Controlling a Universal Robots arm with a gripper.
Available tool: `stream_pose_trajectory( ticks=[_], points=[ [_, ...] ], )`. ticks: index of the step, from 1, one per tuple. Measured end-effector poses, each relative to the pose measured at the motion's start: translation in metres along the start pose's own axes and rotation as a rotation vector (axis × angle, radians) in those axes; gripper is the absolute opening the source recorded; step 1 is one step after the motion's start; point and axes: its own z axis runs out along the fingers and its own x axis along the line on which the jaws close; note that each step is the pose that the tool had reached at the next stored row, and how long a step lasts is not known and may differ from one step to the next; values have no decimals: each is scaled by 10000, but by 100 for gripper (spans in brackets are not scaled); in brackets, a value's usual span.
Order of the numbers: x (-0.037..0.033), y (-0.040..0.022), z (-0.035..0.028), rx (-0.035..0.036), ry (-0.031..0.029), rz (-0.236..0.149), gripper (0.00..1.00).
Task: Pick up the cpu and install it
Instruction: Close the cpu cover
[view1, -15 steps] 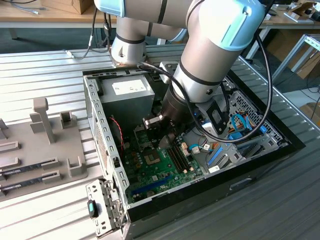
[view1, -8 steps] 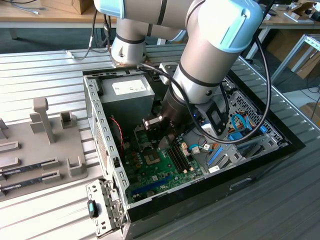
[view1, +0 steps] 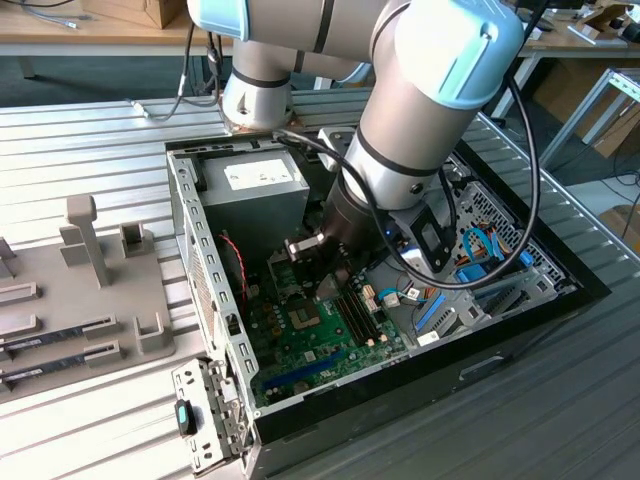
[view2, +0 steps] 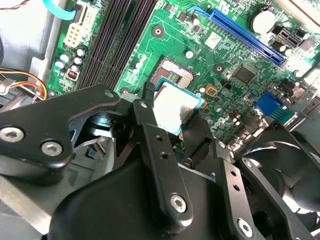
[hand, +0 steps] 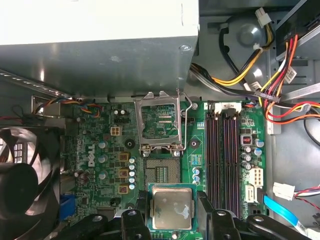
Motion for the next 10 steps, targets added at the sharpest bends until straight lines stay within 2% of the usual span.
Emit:
stream_pose_trajectory(
  ticks=[10],
  points=[
    [-2, -1, 31, 0, 0, 0, 47]
  ],
)
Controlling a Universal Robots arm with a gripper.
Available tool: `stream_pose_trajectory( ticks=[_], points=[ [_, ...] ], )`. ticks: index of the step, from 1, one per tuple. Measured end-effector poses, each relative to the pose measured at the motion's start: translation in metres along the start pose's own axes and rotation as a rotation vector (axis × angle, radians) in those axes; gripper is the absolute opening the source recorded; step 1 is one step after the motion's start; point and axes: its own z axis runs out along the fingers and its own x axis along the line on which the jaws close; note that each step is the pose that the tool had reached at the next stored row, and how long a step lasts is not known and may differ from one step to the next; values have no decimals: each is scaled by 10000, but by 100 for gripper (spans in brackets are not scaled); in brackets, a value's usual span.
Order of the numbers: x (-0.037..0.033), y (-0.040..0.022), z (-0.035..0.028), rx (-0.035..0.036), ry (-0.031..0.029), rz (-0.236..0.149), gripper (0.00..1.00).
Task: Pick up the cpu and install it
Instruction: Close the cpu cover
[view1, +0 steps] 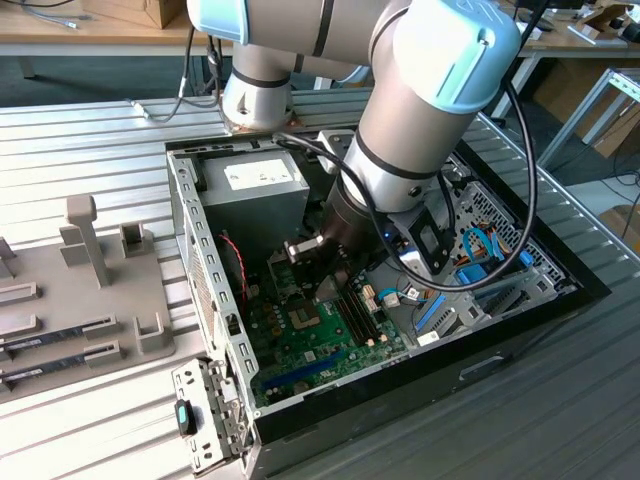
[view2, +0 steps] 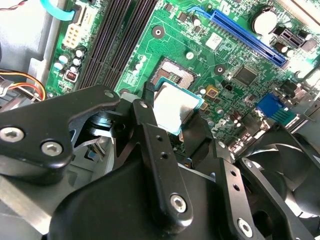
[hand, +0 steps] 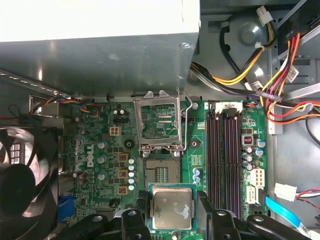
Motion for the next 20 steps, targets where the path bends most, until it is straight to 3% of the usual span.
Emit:
stream_pose_trajectory(
  ticks=[20],
  points=[
    [-4, -3, 65, -1, 0, 0, 47]
  ],
)
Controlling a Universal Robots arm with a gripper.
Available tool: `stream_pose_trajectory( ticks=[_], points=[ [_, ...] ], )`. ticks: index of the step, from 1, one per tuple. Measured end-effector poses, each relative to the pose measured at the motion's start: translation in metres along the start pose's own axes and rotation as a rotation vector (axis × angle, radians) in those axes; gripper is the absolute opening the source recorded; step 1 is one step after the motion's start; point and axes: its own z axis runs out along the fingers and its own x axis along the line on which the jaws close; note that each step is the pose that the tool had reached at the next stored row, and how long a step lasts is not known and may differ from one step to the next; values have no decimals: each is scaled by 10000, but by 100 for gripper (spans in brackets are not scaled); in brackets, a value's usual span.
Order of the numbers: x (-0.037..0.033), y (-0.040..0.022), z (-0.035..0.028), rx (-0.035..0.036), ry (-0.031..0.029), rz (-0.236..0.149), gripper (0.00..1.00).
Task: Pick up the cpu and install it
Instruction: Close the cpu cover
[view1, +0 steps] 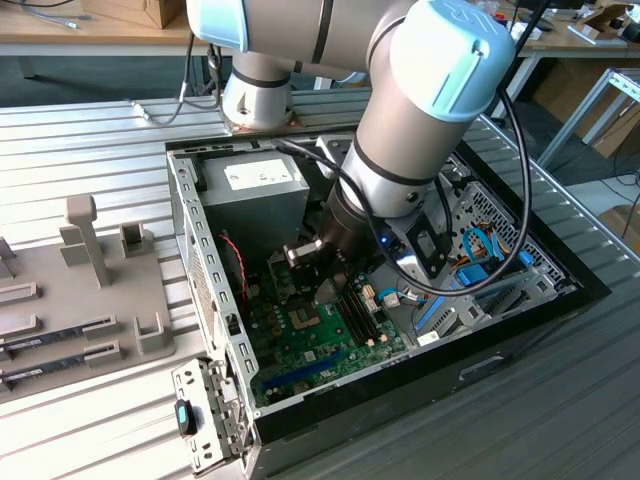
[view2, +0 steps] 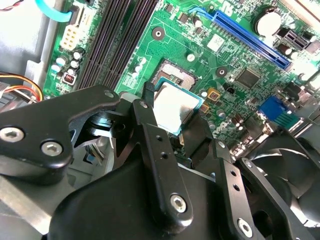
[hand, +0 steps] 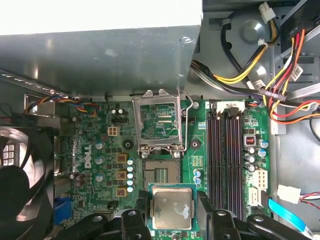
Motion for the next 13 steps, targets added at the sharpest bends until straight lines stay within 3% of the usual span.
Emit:
stream_pose_trajectory(
  ticks=[13],
  points=[
    [-3, -2, 51, 1, 0, 0, 47]
  ],
)
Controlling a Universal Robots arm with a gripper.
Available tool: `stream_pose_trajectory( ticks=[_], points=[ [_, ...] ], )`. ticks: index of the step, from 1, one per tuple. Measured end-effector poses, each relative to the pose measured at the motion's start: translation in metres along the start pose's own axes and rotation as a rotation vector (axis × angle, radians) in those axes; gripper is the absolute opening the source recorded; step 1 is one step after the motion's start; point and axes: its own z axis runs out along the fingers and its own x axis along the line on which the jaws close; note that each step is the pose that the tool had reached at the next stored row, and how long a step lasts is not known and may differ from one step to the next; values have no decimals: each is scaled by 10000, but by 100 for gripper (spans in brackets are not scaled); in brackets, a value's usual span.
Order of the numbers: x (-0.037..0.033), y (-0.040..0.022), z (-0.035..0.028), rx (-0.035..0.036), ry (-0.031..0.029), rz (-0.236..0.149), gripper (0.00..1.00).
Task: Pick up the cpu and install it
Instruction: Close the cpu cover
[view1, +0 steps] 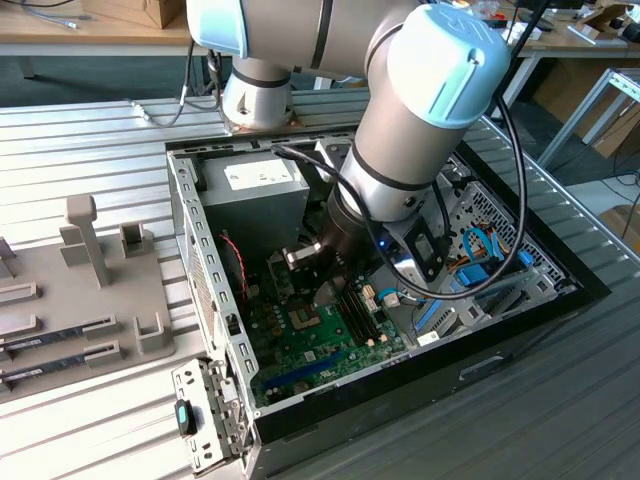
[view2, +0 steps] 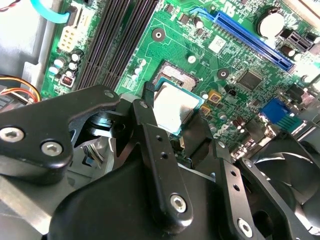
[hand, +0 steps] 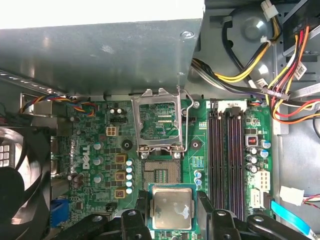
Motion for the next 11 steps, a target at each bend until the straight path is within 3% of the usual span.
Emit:
stream_pose_trajectory(
  ticks=[11],
  points=[
    [-2, -1, 31, 0, 0, 0, 47]
  ],
)
